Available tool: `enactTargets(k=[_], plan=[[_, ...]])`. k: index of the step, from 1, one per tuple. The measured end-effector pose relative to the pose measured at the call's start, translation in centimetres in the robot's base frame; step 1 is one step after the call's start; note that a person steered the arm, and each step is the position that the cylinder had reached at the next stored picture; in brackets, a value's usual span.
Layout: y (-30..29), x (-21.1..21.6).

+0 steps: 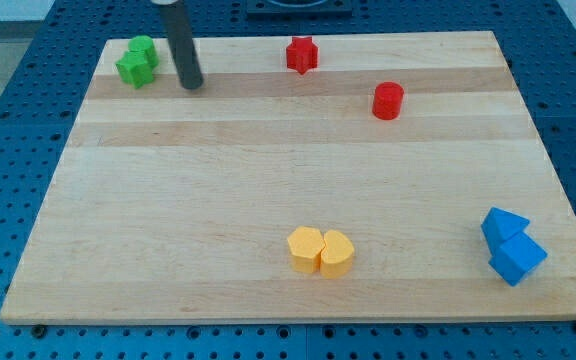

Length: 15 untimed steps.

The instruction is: Push the red star to the right side of the board

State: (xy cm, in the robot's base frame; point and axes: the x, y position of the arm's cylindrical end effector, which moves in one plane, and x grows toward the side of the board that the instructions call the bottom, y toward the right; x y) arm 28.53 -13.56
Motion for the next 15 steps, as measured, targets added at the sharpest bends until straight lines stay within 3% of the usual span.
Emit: enactTargets(k=[2,5,9,11,13,15], plan=[[6.2,-4.1],[16.1,-4.7],[22.4,-0.1],[27.1,0.0],[30.2,3.6],[33.2,2.1]])
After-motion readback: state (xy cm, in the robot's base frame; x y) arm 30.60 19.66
